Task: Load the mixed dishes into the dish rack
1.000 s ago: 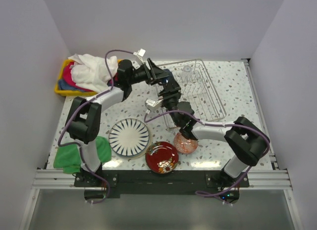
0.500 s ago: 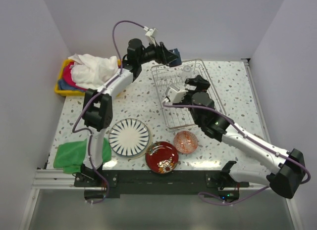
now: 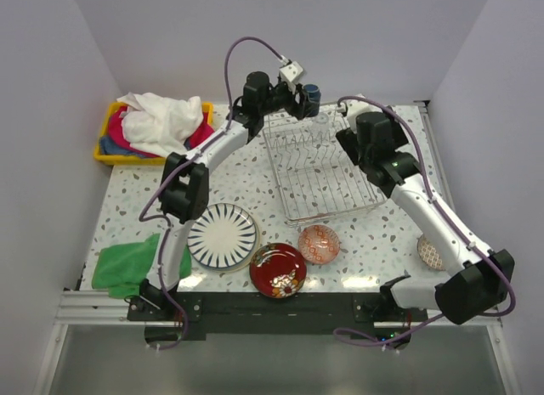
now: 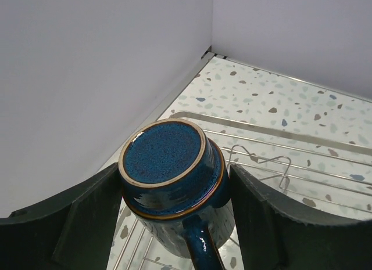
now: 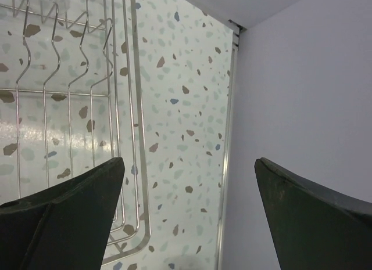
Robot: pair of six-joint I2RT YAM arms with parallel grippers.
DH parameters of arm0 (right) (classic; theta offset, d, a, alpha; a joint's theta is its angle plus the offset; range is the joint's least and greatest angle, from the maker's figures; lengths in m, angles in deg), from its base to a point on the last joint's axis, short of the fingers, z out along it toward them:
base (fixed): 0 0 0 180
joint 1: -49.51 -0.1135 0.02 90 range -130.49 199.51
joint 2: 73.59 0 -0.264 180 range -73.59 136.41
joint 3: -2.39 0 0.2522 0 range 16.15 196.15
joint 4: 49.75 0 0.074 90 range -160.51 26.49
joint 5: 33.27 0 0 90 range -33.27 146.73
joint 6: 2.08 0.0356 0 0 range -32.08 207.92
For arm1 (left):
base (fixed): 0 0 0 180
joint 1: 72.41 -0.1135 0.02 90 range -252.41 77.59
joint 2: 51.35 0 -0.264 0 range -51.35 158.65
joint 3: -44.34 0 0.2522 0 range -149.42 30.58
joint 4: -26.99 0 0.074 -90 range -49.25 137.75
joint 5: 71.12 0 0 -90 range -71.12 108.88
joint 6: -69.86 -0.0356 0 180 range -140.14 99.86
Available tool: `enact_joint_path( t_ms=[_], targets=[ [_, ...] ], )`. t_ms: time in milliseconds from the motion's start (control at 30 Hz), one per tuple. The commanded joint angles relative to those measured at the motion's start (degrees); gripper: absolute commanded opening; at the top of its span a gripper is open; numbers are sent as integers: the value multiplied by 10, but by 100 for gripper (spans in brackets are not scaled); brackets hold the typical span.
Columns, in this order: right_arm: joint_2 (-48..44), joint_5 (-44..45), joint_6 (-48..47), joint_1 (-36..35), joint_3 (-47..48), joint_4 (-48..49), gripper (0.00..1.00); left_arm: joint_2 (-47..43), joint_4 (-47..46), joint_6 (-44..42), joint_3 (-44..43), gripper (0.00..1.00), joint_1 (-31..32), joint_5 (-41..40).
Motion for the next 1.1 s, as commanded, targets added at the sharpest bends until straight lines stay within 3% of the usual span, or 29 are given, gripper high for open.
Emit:
enact_joint_path(
  t_ms=[0, 467, 1067],
  targets=[
    [24, -28, 67, 23, 35, -70, 99, 10, -102, -78, -9, 0, -8, 7],
    [67, -38, 79, 41, 43, -89, 99, 50, -167, -115, 28, 0, -15, 45],
    [120, -36, 76, 41, 70, -109, 98, 113, -195, -109, 16, 0, -37, 96]
  ],
)
